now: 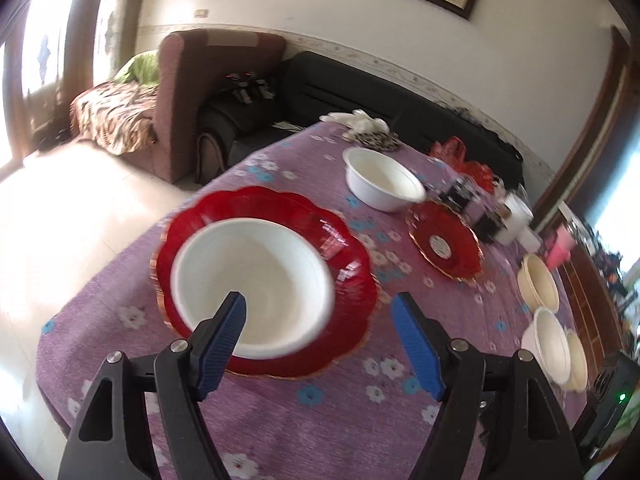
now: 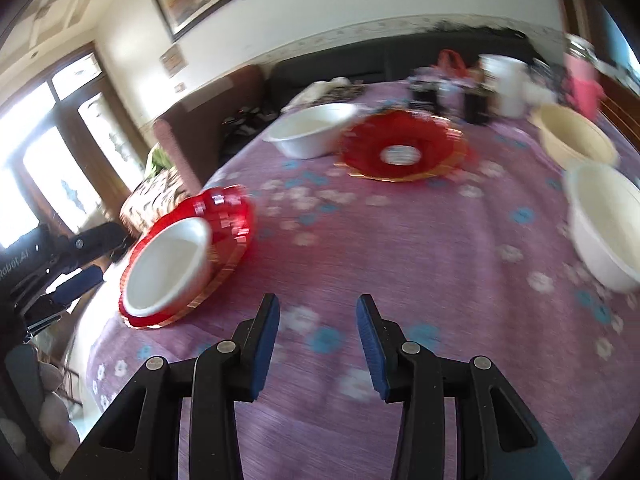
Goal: Organize plates and bowls
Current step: 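Open both grippers and withdraw from the bowl, then move both grippers to the second white bowl and close on its rim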
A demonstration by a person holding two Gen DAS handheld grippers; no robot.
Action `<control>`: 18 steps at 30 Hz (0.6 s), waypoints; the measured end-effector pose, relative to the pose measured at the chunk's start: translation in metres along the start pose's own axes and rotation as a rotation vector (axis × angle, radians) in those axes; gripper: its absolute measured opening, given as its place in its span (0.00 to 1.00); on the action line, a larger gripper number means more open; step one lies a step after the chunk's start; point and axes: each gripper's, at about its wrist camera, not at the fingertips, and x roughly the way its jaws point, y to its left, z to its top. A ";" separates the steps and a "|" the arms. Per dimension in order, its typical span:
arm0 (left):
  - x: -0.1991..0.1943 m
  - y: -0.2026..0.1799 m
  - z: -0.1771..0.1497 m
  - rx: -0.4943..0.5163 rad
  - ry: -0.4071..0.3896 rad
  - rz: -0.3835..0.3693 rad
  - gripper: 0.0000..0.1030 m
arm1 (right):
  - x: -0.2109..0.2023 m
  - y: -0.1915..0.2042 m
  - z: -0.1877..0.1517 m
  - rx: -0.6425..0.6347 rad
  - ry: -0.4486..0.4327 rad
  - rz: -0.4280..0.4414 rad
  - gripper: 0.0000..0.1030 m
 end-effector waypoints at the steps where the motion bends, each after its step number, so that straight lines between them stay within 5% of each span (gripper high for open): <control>1: 0.002 -0.008 -0.003 0.019 0.008 -0.006 0.73 | -0.006 -0.010 0.000 0.014 -0.005 -0.007 0.42; 12: 0.040 -0.138 -0.031 0.291 0.130 -0.142 0.73 | -0.106 -0.168 -0.006 0.356 -0.168 -0.148 0.51; 18: 0.079 -0.193 -0.031 0.362 0.218 -0.187 0.73 | -0.126 -0.223 -0.007 0.487 -0.208 -0.212 0.54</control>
